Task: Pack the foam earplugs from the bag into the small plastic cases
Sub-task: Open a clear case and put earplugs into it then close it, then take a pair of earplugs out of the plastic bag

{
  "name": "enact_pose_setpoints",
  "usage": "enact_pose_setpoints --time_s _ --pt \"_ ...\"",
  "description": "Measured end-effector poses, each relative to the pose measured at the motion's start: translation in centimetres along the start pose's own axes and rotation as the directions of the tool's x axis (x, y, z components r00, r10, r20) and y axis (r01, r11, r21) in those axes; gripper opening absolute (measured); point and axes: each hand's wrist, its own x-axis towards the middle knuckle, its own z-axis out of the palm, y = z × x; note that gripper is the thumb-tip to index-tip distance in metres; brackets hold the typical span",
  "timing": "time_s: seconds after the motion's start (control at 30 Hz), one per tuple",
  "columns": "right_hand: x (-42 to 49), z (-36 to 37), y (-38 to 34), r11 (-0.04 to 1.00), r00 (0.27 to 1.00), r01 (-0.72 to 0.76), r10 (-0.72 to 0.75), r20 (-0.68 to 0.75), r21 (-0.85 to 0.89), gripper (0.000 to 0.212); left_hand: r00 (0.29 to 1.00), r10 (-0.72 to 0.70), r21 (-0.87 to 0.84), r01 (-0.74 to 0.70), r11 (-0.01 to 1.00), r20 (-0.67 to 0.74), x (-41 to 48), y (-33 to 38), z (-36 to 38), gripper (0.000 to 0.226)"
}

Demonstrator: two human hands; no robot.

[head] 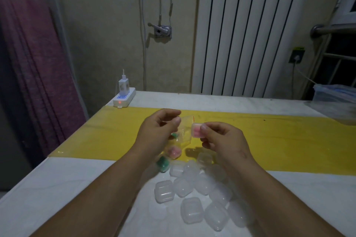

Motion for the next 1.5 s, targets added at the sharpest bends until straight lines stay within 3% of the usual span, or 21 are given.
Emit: enact_pose_setpoints --time_s 0.2,0.3,0.43,0.67,0.87,1.1,1.2,1.33,1.5 --pt "0.9 0.2 0.5 0.951 0.994 0.087 -0.102 -0.033 -0.298 0.012 0.99 0.041 0.104 -0.027 0.994 -0.132 0.4 -0.6 -0.2 0.017" --pt "0.5 0.8 1.4 0.918 0.999 0.031 -0.013 0.047 -0.396 0.006 0.981 0.028 0.104 -0.008 0.995 -0.191 0.5 -1.0 -0.4 0.023" --pt "1.0 0.8 1.0 0.849 1.0 0.015 -0.018 0.0 -0.527 0.011 0.966 0.003 0.076 0.018 0.997 -0.258 0.6 -1.3 -0.7 0.03" --pt "0.8 1.5 0.9 0.667 0.999 -0.02 0.036 0.006 -0.745 0.009 0.97 0.128 0.414 -0.032 0.91 -0.205 1.0 -1.5 -1.3 0.03" --pt "1.1 1.5 0.6 0.616 0.995 -0.014 0.087 0.05 -0.788 0.012 0.962 0.256 0.701 -0.116 0.703 -0.099 1.9 -2.6 -1.7 0.027" --pt "1.7 2.1 0.6 0.541 0.986 0.043 0.115 0.124 -0.84 0.015 0.944 0.318 0.741 -0.15 0.654 -0.09 2.0 -2.9 -1.7 0.029" --pt "2.2 2.7 0.8 0.468 0.987 0.087 0.079 0.14 -0.879 0.024 0.947 0.296 0.736 -0.111 0.668 -0.126 1.9 -2.5 -1.7 0.034" --pt "4.4 3.0 0.5 0.556 0.995 0.087 -0.006 0.101 -0.827 0.023 0.96 0.215 0.76 -0.003 0.65 -0.179 1.8 -2.2 -1.9 0.037" --pt "6.2 4.2 0.7 0.571 0.982 0.151 0.011 0.191 -0.807 0.03 0.984 0.113 0.8 0.043 0.599 -0.137 2.3 -2.8 -2.1 0.041"
